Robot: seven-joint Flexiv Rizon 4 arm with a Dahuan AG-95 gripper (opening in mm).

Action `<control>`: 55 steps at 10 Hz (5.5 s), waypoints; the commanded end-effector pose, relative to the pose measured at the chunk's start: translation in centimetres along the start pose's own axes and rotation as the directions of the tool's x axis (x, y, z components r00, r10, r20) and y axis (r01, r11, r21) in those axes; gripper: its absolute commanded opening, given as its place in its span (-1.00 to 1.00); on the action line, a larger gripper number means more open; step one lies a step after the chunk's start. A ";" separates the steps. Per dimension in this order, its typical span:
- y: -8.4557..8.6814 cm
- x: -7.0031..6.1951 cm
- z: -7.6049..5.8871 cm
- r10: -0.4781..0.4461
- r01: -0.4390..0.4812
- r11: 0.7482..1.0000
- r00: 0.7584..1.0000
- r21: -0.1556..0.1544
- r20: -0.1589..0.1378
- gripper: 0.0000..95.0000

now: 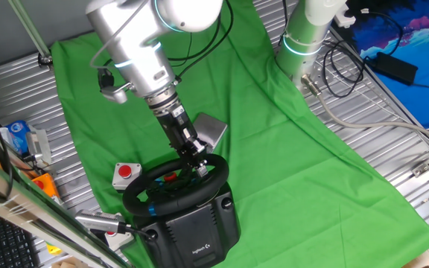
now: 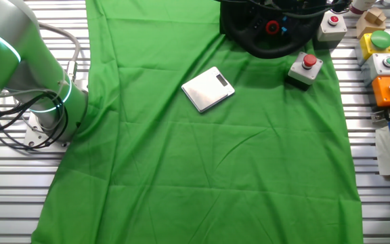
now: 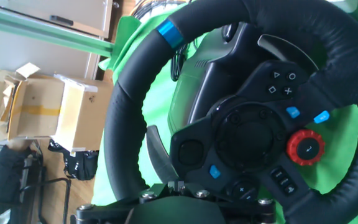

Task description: Rotate the steering wheel 90 degrees counterclockwise

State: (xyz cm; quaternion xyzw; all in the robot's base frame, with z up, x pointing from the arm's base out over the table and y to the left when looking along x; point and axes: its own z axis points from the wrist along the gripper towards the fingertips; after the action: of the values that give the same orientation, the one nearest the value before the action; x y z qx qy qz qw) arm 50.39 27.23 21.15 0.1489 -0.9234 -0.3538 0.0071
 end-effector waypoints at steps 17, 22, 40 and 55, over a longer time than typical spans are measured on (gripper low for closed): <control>0.1 -5.3 -0.4 0.081 -0.081 0.997 0.997 0.015 0.018 -1.00; 0.3 -5.3 0.2 0.071 -0.072 0.997 0.997 0.019 0.020 -1.00; -0.3 -2.6 0.8 -0.002 0.000 1.000 0.999 0.025 0.044 -1.00; -0.8 -1.8 -0.1 -0.004 0.004 1.000 0.999 0.018 0.040 -1.00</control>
State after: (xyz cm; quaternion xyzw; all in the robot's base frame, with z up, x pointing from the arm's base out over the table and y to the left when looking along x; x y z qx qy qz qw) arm 52.32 27.16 20.97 0.1434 -0.9261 -0.3487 -0.0133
